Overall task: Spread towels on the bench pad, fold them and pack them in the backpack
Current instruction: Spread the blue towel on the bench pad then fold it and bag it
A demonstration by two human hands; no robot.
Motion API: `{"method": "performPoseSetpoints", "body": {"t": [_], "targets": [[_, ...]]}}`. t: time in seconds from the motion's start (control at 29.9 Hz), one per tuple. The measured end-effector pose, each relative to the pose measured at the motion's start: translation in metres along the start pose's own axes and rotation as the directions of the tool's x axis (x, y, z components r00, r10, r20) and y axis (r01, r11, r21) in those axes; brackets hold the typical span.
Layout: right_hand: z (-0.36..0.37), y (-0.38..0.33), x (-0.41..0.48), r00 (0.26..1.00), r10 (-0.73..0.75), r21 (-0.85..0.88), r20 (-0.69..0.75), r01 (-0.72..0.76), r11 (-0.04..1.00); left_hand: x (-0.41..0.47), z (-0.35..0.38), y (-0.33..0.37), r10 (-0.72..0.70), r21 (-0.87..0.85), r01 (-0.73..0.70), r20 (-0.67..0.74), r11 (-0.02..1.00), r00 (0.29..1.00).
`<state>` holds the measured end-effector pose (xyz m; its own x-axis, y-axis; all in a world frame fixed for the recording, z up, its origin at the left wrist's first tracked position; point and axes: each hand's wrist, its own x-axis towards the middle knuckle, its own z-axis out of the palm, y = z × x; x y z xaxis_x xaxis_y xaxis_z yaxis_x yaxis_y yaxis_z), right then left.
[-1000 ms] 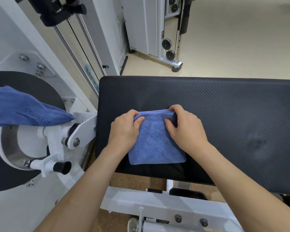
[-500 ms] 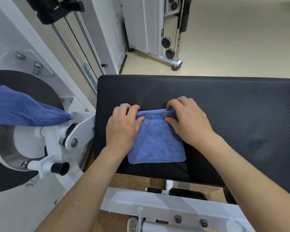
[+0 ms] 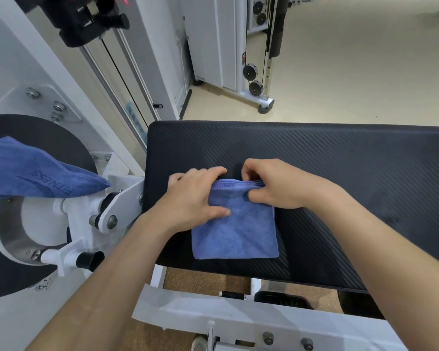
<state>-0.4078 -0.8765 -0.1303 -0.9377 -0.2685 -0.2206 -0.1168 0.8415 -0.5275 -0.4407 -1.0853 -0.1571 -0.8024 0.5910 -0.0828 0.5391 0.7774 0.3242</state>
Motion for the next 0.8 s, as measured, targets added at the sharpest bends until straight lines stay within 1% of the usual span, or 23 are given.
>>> {"method": "performPoseSetpoints", "body": {"t": [0.07, 0.1, 0.13, 0.17, 0.2, 0.23, 0.27, 0.3, 0.33, 0.37, 0.4, 0.43, 0.47, 0.5, 0.57, 0.6, 0.67, 0.74, 0.8], "targets": [[-0.009, -0.002, -0.007, 0.998, 0.007, 0.085, 0.069, -0.013, 0.996, 0.001, -0.006, 0.006, 0.006, 0.048, -0.010, 0.067, 0.999, 0.998], [-0.014, -0.002, -0.012, 0.995, 0.015, 0.089, 0.097, -0.024, 0.996, 0.001, -0.010, 0.009, 0.009, 0.015, -0.010, 0.070, 1.000, 0.998], [-0.021, -0.003, -0.017, 0.994, 0.017, 0.077, 0.106, -0.026, 0.997, 0.002, -0.013, 0.012, 0.013, -0.054, -0.010, 0.048, 0.999, 0.999], [-0.029, -0.004, -0.023, 0.997, 0.008, 0.052, 0.079, -0.012, 0.999, 0.002, -0.017, 0.015, 0.017, -0.135, -0.016, 0.006, 0.991, 1.000], [-0.038, -0.006, -0.029, 1.000, -0.013, 0.010, 0.009, 0.013, 1.000, 0.003, -0.023, 0.020, 0.033, -0.199, -0.047, -0.071, 0.979, 0.997], [-0.047, -0.009, -0.037, 0.994, -0.044, -0.045, -0.098, 0.039, 0.998, 0.005, -0.030, 0.025, 0.074, -0.201, -0.116, -0.203, 0.973, 0.976], [-0.055, -0.011, -0.046, 0.971, -0.080, -0.110, -0.225, 0.056, 0.992, 0.007, -0.037, 0.032, 0.139, -0.129, -0.196, -0.358, 0.972, 0.923], [-0.062, -0.013, -0.055, 0.929, -0.122, -0.183, -0.350, 0.060, 0.981, 0.009, -0.043, 0.039, 0.217, -0.015, -0.259, -0.500, 0.966, 0.838], [-0.064, -0.015, -0.065, 0.878, -0.168, -0.253, -0.449, 0.055, 0.966, 0.010, -0.047, 0.048, 0.289, 0.098, -0.290, -0.602, 0.952, 0.745], [-0.062, -0.014, -0.074, 0.830, -0.221, -0.322, -0.511, 0.053, 0.945, 0.010, -0.048, 0.055, 0.343, 0.182, -0.300, -0.656, 0.937, 0.673], [-0.055, -0.011, -0.083, 0.799, -0.272, -0.389, -0.537, 0.051, 0.920, 0.008, -0.044, 0.061, 0.383, 0.237, -0.306, -0.672, 0.922, 0.634], [-0.043, -0.005, -0.090, 0.787, -0.309, -0.443, -0.534, 0.052, 0.895, 0.006, -0.035, 0.066, 0.414, 0.269, -0.317, -0.660, 0.909, 0.627], [-0.027, 0.003, -0.096, 0.797, -0.330, -0.478, -0.505, 0.060, 0.877, 0.002, -0.019, 0.068, 0.442, 0.290, -0.334, -0.621, 0.897, 0.647], [-0.007, 0.012, -0.100, 0.829, -0.330, -0.498, -0.452, 0.073, 0.864, -0.004, 0.002, 0.068, 0.474, 0.309, -0.359, -0.559, 0.881, 0.680], [0.033, 0.031, -0.107, 0.911, -0.278, -0.503, -0.303, 0.095, 0.859, -0.019, 0.048, 0.065, 0.528, 0.337, -0.413, -0.419, 0.846, 0.739], [0.051, 0.039, -0.111, 0.940, -0.250, -0.491, -0.231, 0.109, 0.864, -0.027, 0.069, 0.062, 0.539, 0.346, -0.427, -0.363, 0.835, 0.760], [0.073, 0.049, -0.119, 0.961, -0.230, -0.460, -0.155, 0.136, 0.877, -0.039, 0.094, 0.061, 0.516, 0.340, -0.410, -0.330, 0.846, 0.790], [0.073, 0.049, -0.123, 0.958, -0.218, -0.393, -0.184, 0.132, 0.910, -0.043, 0.100, 0.064, 0.481, 0.323, -0.378, -0.356, 0.868, 0.801], [0.063, 0.046, -0.119, 0.936, -0.208, -0.363, -0.284, 0.095, 0.927, -0.044, 0.098, 0.068, 0.468, 0.333, -0.357, -0.359, 0.873, 0.808]]}}
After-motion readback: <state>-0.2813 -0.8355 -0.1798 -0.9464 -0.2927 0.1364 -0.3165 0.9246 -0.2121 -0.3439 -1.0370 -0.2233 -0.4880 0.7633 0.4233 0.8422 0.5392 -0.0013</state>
